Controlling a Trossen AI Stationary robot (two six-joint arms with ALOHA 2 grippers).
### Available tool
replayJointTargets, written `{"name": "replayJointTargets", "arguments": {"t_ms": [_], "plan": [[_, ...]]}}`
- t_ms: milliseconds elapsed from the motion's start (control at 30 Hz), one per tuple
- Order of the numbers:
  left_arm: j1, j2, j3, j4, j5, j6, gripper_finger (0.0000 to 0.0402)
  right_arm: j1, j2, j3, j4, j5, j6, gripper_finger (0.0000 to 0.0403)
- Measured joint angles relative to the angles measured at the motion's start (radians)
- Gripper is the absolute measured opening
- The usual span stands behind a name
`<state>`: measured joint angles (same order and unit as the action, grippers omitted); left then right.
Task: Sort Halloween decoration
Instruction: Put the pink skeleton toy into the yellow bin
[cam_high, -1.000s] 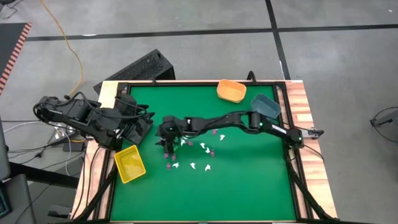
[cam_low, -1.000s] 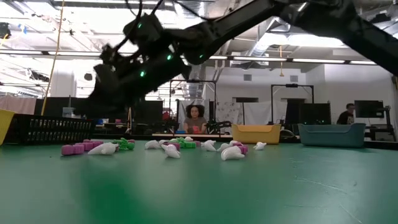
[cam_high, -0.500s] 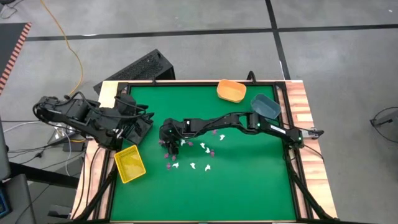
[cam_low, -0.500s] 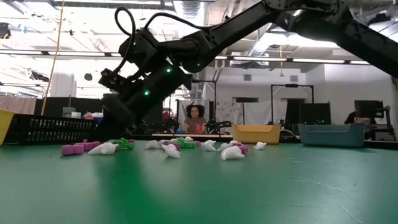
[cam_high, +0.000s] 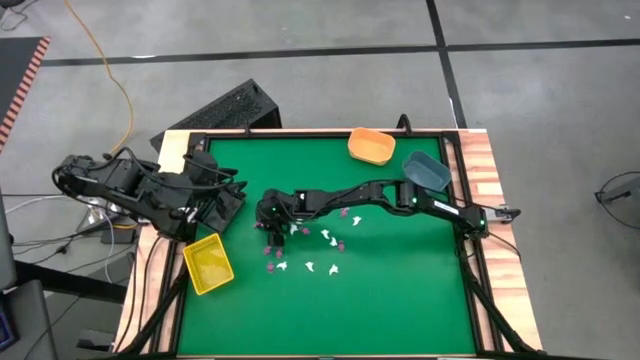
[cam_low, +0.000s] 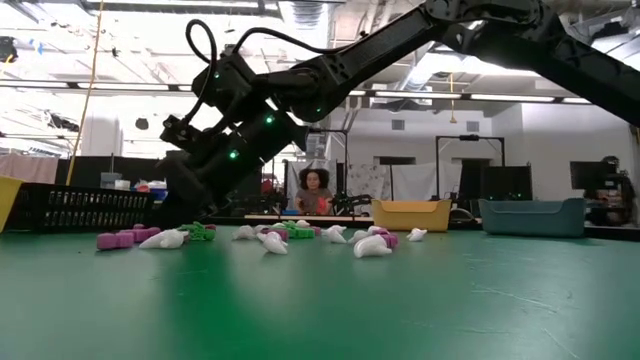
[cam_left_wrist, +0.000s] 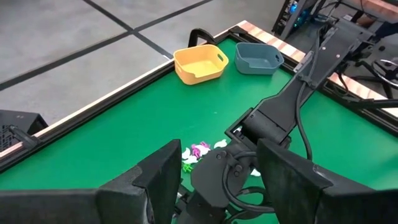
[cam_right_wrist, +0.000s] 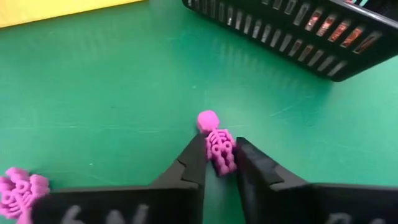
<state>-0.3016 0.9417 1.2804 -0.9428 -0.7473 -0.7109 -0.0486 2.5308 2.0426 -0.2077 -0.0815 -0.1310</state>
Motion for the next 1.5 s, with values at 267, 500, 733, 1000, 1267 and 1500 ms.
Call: {"name": "replayJointTargets", "arguments": {"t_ms": [267,500,733,1000,1267,1500], "plan": [[0.000,-0.013,0.000,-0.001,-0.005,0.000,0.0200,0.001,-0.001,0.027,-0.036,-0.007,0.002,0.0006],[0.000,-0.037,0.000,0.001,-0.016,-0.004,0.0200,0.001,0.009,0.141,-0.127,-0.025,0.002,0.0007],[0.000,-0.062,0.000,0.023,-0.050,0.008,0.0199,0.019,0.006,0.244,-0.129,-0.026,0.000,0.0008],[0.000,-0.067,0.000,0.028,-0.070,0.008,0.0199,0.095,0.005,0.282,0.041,-0.104,-0.018,0.0008],[0.000,-0.068,0.000,0.046,-0.070,0.008,0.0199,0.184,0.011,0.285,0.190,-0.111,-0.150,0.0006],[0.000,-0.068,0.000,0.045,-0.065,-0.007,0.0199,0.189,0.024,0.285,0.289,-0.127,-0.165,0.0006]]}}
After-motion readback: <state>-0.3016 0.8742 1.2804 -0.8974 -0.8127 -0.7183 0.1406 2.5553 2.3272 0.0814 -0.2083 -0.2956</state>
